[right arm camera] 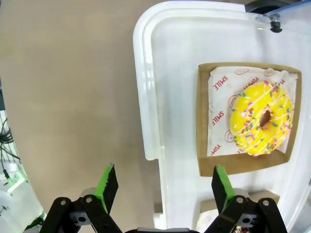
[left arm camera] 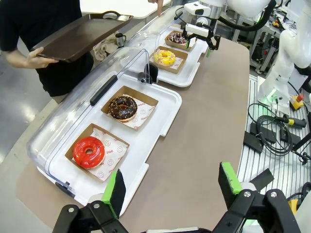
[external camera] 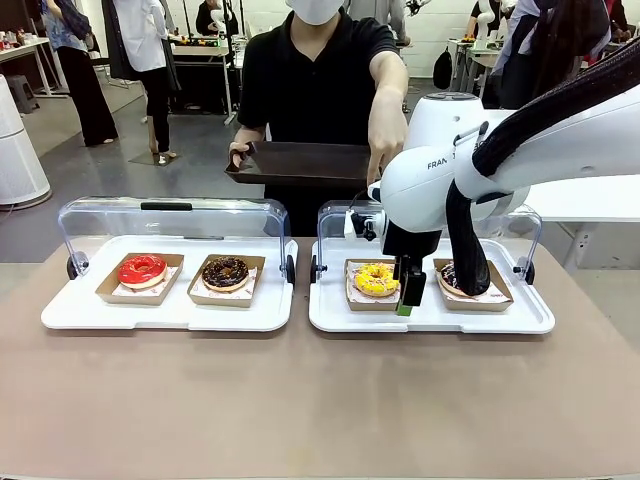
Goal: Provide the desired donut to the person.
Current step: Pick up and lift the Paper togo box containing the Donut pointed at by the person.
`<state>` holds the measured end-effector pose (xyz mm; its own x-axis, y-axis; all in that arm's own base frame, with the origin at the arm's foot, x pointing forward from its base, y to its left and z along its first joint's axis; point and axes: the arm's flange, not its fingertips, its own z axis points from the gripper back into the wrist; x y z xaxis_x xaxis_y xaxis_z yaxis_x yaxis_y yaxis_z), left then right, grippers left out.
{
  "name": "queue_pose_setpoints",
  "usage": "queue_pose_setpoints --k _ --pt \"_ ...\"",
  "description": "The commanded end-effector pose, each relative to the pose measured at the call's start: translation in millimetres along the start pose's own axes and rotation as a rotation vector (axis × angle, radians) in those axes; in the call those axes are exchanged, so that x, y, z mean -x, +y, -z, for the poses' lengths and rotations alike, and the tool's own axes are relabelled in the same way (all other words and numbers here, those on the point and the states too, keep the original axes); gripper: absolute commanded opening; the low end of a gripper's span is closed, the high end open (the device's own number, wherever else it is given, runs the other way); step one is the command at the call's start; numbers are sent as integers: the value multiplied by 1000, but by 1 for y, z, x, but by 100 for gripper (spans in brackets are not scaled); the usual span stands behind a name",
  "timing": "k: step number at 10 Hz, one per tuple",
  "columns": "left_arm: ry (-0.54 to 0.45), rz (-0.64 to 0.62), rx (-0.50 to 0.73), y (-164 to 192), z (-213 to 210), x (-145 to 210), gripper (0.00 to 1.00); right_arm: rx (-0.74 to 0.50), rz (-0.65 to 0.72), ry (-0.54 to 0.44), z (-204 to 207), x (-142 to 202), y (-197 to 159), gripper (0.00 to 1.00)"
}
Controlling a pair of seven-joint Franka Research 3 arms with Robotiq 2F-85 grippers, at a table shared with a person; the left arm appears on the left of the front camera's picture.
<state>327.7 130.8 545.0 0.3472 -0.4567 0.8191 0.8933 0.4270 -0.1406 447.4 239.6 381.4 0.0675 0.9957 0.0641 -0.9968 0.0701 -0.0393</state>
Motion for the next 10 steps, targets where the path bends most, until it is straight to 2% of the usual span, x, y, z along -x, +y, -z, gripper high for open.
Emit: queue_pose_setpoints --k 1,4,10 --pt "-16 11 1 1 -2 -1 100 0 0 0 0 0 0 100" --pt "-16 11 1 1 -2 -1 100 48 8 -4 14 0 -9 100" --pt "-16 11 1 1 -2 -1 100 12 28 -9 37 15 -26 100"
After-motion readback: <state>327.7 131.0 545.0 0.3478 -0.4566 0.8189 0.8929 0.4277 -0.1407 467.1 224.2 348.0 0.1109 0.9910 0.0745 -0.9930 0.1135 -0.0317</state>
